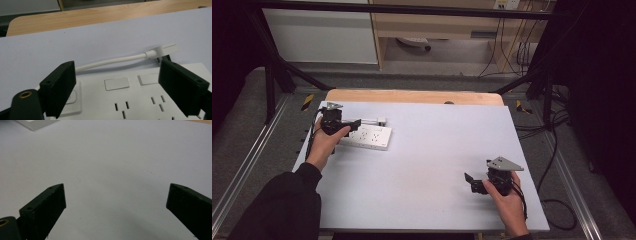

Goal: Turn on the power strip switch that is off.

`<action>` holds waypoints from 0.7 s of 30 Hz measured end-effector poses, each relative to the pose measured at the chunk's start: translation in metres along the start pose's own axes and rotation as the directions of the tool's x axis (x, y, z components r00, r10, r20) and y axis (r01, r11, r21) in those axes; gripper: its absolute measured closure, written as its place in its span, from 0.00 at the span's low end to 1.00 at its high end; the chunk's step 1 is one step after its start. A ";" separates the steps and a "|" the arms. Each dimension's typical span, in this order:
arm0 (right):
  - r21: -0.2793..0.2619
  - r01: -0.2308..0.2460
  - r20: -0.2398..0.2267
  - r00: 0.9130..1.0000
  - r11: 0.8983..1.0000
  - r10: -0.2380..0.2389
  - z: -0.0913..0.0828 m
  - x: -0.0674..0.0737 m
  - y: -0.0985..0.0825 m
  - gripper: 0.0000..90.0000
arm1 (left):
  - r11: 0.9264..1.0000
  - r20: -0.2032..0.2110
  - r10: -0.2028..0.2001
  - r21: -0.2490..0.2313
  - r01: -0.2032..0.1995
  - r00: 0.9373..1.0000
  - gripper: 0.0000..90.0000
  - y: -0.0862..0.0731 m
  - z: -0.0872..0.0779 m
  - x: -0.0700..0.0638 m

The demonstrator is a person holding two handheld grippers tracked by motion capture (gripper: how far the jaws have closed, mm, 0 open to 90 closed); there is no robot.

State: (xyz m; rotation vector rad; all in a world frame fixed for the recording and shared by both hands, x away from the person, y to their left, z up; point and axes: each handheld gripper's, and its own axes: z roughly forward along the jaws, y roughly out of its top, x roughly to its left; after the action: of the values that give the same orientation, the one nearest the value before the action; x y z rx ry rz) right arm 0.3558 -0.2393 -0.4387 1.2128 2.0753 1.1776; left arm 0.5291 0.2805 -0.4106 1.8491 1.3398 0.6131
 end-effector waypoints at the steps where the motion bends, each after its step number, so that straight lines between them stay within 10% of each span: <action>1: 0.000 0.000 0.000 1.000 1.000 0.000 0.000 0.000 0.000 0.03 | 1.000 0.004 0.004 0.004 -0.004 1.000 0.21 0.000 0.000 0.000; 21: -0.002 0.002 -0.003 1.000 1.000 -0.002 0.000 0.000 0.000 0.03 | 0.998 0.014 -0.040 -0.038 0.041 0.999 0.70 0.002 0.007 -0.009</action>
State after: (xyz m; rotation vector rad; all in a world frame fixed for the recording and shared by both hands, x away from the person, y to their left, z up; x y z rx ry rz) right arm 0.3556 -0.2394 -0.4383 1.2088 2.0765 1.1814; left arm 0.5325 0.2699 -0.4122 1.7882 1.3446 0.6005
